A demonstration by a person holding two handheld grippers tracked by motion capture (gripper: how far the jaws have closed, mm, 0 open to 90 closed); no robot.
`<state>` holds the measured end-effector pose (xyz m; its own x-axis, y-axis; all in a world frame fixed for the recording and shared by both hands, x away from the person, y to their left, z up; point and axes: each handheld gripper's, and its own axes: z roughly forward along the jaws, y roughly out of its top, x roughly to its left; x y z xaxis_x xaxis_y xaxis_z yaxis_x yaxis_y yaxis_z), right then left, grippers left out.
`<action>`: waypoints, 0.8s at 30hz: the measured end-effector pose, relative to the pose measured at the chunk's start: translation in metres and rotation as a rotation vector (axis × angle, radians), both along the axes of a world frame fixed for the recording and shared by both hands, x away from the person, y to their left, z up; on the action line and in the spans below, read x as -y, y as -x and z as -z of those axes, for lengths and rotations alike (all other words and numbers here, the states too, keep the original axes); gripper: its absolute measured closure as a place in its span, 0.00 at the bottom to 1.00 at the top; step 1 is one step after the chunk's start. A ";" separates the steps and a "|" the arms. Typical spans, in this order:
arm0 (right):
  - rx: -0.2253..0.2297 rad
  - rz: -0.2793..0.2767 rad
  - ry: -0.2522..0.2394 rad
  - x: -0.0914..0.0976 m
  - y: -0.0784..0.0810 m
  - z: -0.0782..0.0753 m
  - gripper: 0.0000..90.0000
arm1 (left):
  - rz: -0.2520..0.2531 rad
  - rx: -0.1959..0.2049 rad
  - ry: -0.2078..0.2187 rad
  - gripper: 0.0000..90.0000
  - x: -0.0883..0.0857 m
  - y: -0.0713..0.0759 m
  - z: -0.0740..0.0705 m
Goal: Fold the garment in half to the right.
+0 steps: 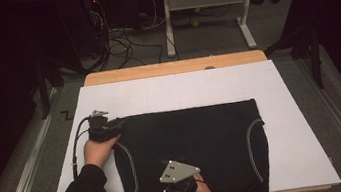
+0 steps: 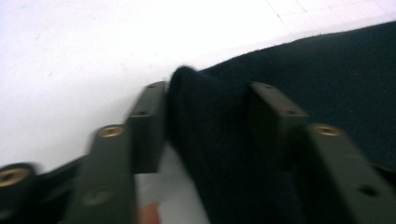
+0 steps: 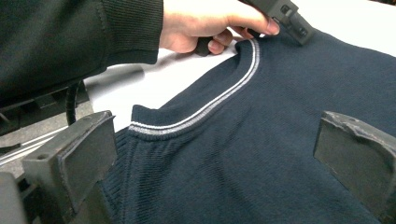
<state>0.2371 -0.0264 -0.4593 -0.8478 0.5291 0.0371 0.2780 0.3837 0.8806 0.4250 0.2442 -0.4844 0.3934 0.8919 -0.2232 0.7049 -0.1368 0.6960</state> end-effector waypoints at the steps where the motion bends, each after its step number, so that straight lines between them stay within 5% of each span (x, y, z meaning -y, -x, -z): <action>1: -0.001 -0.005 0.002 -0.001 0.001 0.001 0.00 | 0.007 -0.002 0.001 0.61 0.000 0.001 0.000; 9: -0.008 -0.044 0.032 -0.013 0.008 0.005 0.00 | 0.047 0.007 0.002 0.79 0.003 0.005 0.001; 15: -0.074 -0.095 0.086 -0.026 0.009 0.005 0.08 | 0.063 0.025 -0.011 0.81 0.004 0.007 0.001; 24: -0.101 -0.113 0.203 -0.058 0.010 0.011 0.17 | 0.061 0.036 -0.030 0.81 0.006 0.008 0.001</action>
<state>0.2271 0.0321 -0.4706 -0.8991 0.4368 0.0276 0.3064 0.5832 0.7523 0.4169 0.2380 -0.4855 0.4546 0.8720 -0.1817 0.6694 -0.1999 0.7155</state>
